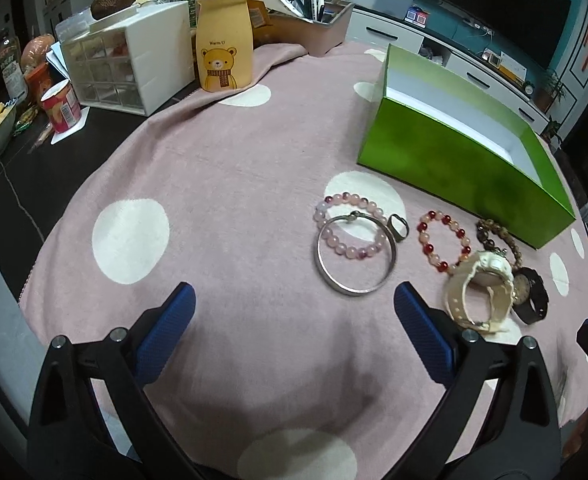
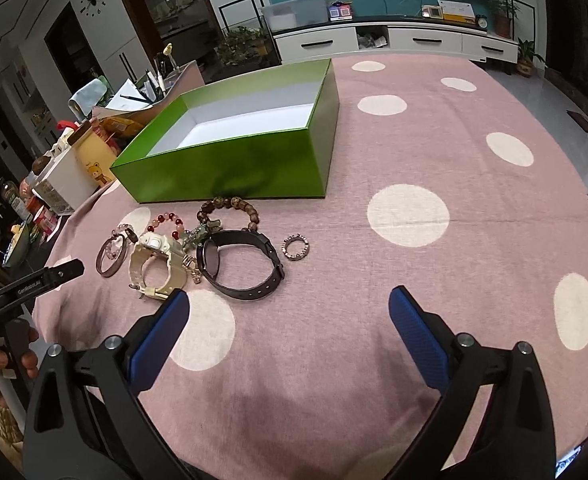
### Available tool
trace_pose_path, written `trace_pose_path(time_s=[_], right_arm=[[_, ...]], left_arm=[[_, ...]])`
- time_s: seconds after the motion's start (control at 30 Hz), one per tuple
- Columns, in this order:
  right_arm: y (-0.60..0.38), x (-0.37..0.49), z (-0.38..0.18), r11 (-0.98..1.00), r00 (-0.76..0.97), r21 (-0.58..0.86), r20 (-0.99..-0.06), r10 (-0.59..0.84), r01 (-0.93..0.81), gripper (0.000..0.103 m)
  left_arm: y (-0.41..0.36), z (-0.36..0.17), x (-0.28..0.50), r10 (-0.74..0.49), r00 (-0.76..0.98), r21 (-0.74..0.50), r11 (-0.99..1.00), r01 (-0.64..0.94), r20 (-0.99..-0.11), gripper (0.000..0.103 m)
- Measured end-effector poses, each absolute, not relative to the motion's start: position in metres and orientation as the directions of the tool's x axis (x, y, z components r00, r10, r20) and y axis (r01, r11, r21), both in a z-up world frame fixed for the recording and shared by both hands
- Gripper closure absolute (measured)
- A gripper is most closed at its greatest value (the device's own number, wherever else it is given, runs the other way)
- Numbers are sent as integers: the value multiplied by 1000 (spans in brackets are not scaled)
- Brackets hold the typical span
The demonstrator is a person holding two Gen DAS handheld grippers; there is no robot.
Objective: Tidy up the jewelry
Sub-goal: 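Grasp the silver bangle with the left tool while the right tool grasps the black strap watch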
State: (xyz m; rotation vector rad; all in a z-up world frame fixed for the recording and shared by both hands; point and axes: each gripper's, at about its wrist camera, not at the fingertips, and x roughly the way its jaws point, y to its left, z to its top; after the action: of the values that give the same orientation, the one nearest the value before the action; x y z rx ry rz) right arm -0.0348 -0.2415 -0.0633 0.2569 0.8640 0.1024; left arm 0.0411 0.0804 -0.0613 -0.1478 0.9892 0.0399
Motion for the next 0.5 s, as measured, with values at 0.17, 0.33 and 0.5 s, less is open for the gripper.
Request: trace_pose_path(time_s=[0.17, 0.33, 0.5], right_arm=[[-237, -21, -71, 963, 630, 268, -748, 210, -4, 20], [-231, -8, -78, 968, 619, 251, -757, 209, -19, 38], [-226, 3, -86, 973, 602, 232, -776, 189, -7, 60]], left_arm=[[79, -68, 57, -20, 541, -87, 991, -97, -841, 26], [73, -78, 69, -11, 524, -62, 995, -78, -852, 41], [65, -83, 78, 9, 528, -16, 999, -42, -849, 54]])
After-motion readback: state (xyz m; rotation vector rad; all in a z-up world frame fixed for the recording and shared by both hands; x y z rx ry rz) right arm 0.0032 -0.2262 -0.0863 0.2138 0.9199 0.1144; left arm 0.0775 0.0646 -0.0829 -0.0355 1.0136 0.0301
